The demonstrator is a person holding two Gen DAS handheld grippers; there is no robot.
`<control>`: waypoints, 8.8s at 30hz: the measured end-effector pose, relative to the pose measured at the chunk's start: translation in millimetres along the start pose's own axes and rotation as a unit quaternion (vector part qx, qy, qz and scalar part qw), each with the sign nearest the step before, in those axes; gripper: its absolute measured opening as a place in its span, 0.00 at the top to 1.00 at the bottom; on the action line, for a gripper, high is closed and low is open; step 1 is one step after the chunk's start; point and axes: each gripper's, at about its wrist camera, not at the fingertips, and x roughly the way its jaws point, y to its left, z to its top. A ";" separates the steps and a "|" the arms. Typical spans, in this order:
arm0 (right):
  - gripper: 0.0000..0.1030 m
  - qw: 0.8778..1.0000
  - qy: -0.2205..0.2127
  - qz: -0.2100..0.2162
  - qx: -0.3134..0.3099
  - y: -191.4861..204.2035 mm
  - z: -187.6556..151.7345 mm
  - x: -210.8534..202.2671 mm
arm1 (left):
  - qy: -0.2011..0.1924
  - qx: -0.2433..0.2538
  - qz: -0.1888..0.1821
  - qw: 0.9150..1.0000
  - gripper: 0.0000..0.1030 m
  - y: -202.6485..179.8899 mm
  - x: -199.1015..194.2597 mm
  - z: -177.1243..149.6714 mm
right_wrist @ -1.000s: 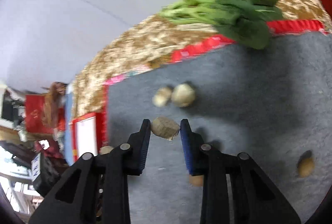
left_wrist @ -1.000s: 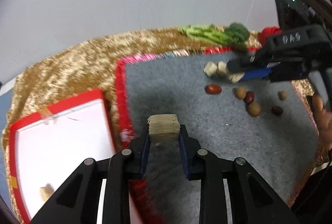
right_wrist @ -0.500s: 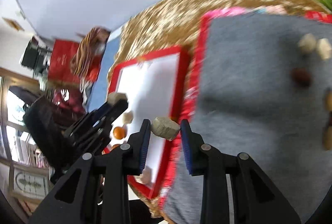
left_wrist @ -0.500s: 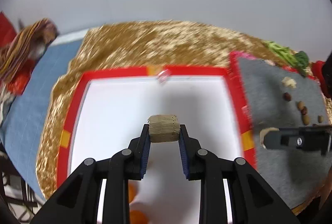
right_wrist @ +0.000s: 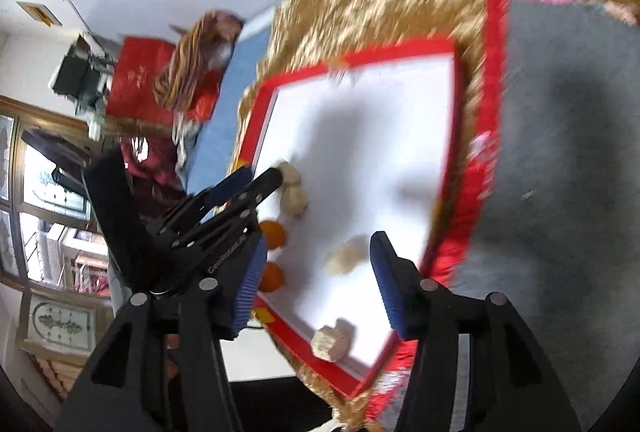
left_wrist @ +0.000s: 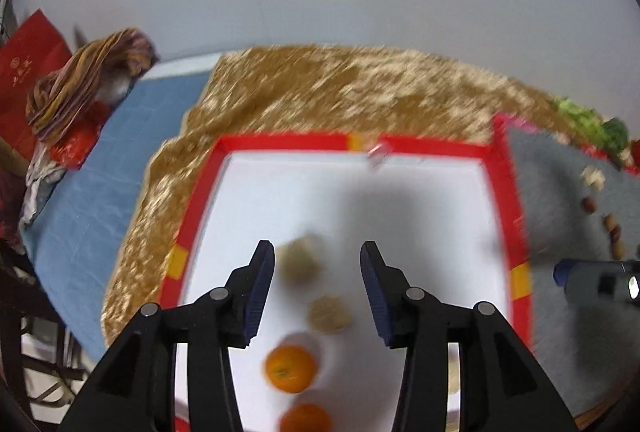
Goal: Organize fruits
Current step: 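Carry both white cubes into the white tray and open both tools, then grasp a round brown fruit with the right tool while the left tool grasps a red date, then carry the brown fruit and red date into the white tray and release, then grasp a white cube with the right tool while the left tool grasps another cube, then carry both white cubes into the white tray and open both tools, then grasp a round brown fruit with the right tool while the left tool grasps a red date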
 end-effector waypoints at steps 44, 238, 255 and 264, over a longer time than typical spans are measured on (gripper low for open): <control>0.77 0.942 -0.133 -0.225 0.209 -246.1 -71.0 -246.9 | -0.026 0.325 -0.359 0.874 0.57 -348.1 -40.4 -51.3; 0.85 1.000 -0.020 0.015 0.010 -2.6 -25.7 5.2 | 0.035 0.005 -0.034 0.999 0.75 17.6 -14.5 -63.7; 0.35 0.997 -0.081 0.003 0.008 -20.3 -22.3 -58.3 | -0.063 0.018 -0.009 0.998 0.41 -37.7 -43.9 -34.8; 0.34 0.980 -0.132 -0.069 0.135 -128.9 -36.1 -165.1 | -0.061 0.066 -0.041 0.995 0.41 -100.3 -41.4 -30.3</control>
